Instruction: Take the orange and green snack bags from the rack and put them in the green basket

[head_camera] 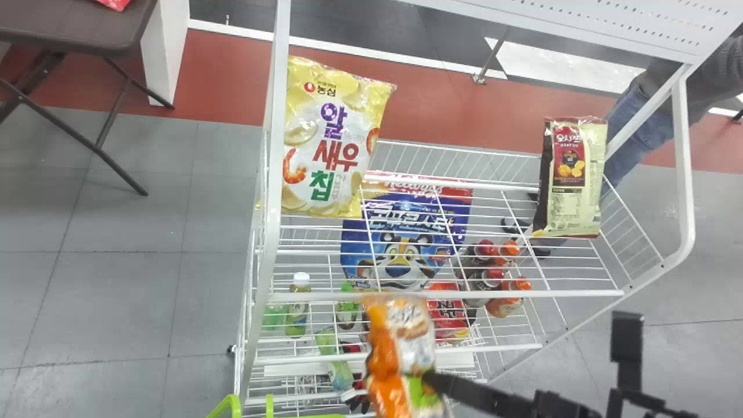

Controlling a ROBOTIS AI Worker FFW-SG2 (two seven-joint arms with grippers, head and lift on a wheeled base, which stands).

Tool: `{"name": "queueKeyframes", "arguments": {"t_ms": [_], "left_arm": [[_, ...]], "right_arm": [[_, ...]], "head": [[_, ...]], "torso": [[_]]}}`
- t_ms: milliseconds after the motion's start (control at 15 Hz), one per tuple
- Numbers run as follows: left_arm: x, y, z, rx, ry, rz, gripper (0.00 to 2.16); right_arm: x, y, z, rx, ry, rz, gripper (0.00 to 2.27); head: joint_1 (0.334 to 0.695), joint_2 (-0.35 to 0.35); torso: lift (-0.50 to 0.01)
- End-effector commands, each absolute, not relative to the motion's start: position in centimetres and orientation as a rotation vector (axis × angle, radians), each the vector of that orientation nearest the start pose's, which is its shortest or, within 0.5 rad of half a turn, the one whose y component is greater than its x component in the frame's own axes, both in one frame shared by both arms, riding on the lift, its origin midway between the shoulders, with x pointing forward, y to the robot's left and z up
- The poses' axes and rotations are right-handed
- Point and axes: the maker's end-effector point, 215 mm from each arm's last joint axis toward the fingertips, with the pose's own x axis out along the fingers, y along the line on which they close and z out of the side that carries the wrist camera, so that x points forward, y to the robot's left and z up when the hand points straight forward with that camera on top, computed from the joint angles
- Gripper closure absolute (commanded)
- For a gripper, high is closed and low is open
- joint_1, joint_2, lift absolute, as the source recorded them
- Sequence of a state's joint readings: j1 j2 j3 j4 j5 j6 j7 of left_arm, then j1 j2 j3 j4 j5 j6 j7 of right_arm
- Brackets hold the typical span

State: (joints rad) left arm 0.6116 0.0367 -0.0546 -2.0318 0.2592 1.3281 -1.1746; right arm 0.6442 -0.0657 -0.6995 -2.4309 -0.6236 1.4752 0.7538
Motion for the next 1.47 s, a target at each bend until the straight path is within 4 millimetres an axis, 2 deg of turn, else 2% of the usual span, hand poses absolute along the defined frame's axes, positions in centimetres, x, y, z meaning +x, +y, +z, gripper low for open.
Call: {"name": "queueKeyframes", "arguments": {"t_ms": [0, 200, 333, 667, 933, 1133, 1200, 1267, 1333, 1400], "left_arm": [[11.4, -1.6, -46.2, -1.049, 1.206, -1.147, 1.95], [11.5, -1.7, -46.1, -1.049, 1.203, -1.147, 1.95], [11.5, -1.6, -46.1, -1.048, 1.203, -1.149, 1.95], [11.5, -1.8, -45.9, -1.046, 1.2, -1.157, 1.95], [11.5, -1.9, -45.8, -1.05, 1.2, -1.159, 1.95], [11.5, -1.9, -45.9, -1.046, 1.199, -1.16, 1.95], [11.5, -1.9, -45.9, -1.048, 1.2, -1.16, 1.95], [11.5, -1.9, -45.9, -1.048, 1.197, -1.16, 1.95], [11.5, -1.8, -46.0, -1.045, 1.197, -1.158, 1.95], [11.5, -1.8, -46.1, -1.045, 1.198, -1.156, 1.95]], "right_arm": [[19.9, -22.5, -43.4, 0.733, 1.021, 0.482, 2.25], [17.5, -18.3, -47.4, 0.73, 1.138, 0.536, 2.25], [16.8, -16.1, -49.4, 0.701, 1.176, 0.568, 2.25], [17.7, -10.8, -53.7, 0.607, 1.163, 0.643, 2.25], [16.5, -8.1, -56.4, 0.532, 1.195, 0.684, 2.25], [14.2, -7.4, -58.0, 0.51, 1.274, 0.683, 2.25], [13.0, -7.4, -57.7, 0.518, 1.31, 0.685, 1.94], [12.6, -7.8, -57.1, 0.496, 1.305, 0.678, 0.77], [12.6, -8.4, -56.2, 0.499, 1.302, 0.671, 0.0], [12.4, -9.1, -55.2, 0.504, 1.309, 0.661, 0.0]], "head": [[0.695, -0.35], [0.695, -0.35], [0.695, -0.35], [0.695, -0.35], [0.695, -0.35], [0.695, -0.35], [0.695, -0.35], [0.695, -0.35], [0.695, -0.35], [0.695, -0.35]], "torso": [[0.0], [0.0], [0.0], [0.0], [0.0], [0.0], [0.0], [0.0], [0.0], [0.0]]}}
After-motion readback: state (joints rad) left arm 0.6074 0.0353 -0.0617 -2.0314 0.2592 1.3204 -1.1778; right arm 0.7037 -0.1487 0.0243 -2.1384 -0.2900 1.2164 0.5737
